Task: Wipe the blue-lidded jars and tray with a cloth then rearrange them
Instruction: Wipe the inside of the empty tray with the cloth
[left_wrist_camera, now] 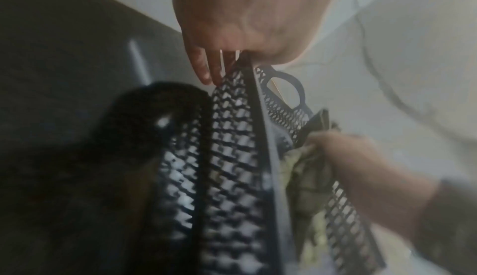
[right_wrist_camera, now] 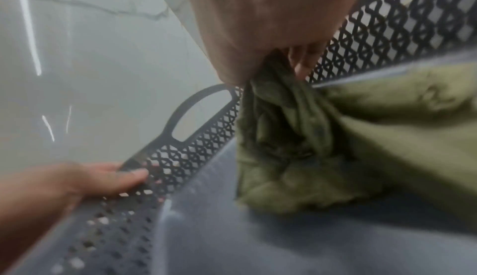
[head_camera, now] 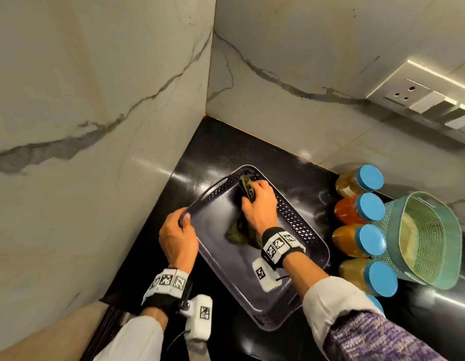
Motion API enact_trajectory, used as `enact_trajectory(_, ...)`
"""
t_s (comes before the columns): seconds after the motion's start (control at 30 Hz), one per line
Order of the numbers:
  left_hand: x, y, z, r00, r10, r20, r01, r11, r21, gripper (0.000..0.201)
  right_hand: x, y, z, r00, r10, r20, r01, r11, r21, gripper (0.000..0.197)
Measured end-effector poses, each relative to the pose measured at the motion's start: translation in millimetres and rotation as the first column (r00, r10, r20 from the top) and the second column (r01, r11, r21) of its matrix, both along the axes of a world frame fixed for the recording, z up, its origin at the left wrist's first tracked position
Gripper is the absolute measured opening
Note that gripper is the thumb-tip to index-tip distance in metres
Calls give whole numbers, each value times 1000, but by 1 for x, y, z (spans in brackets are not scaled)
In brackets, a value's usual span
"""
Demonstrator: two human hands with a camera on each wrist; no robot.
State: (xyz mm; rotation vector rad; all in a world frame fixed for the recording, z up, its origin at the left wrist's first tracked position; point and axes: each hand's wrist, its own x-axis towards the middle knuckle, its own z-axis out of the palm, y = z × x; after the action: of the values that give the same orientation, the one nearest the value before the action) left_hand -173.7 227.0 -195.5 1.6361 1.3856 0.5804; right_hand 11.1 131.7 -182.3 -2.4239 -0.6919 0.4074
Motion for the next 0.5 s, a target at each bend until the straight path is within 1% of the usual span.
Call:
enact_trajectory(0.03, 8, 3, 0, 999, 47, 20, -46, 998, -38, 19, 3, 0, -2, 1000, 29, 3, -29, 999, -34, 40)
enact_trajectory(0.1, 23, 6, -1, 993, 106, 51, -102, 993, -62, 19, 6, 6, -7, 998, 52, -23, -52, 999, 3, 47)
enact_trajectory(0.2, 34, 12, -5, 991, 109, 77, -111, 994, 18, 17, 2, 21, -11, 982, -2, -188, 32, 987, 158, 51)
enact_trajectory(0.27, 37, 21, -8, 992, 98, 79, -103, 993, 51, 17, -2, 31, -18, 976, 47, -212, -1, 978, 210, 54)
enact_trajectory(0.33, 39, 32, -11, 995, 67, 77, -74, 993, 90, 16, -7, 34, -25, 968, 136, -209, -93, 975, 200, 58)
enact_trajectory(0.37, 42, 38, -12, 996, 54, 70, -61, 992, 111, 16, -12, 36, -26, 953, 214, -215, -175, 966, 190, 60)
enact_trajectory(0.4, 44, 43, -11, 998, 35, 50, -40, 992, 117, 16, -19, 38, -26, 922, 311, -229, -269, 943, 196, 62)
enact_trajectory(0.47, 50, 52, -10, 1000, 10, 15, -11, 994, 105, 17, -38, 37, -29, 827, 499, -259, -448, 863, 233, 64)
enact_trajectory(0.5, 51, 58, -10, 1000, -21, 6, 20, 995, 96, 18, -48, 36, -29, 782, 558, -279, -502, 828, 250, 65)
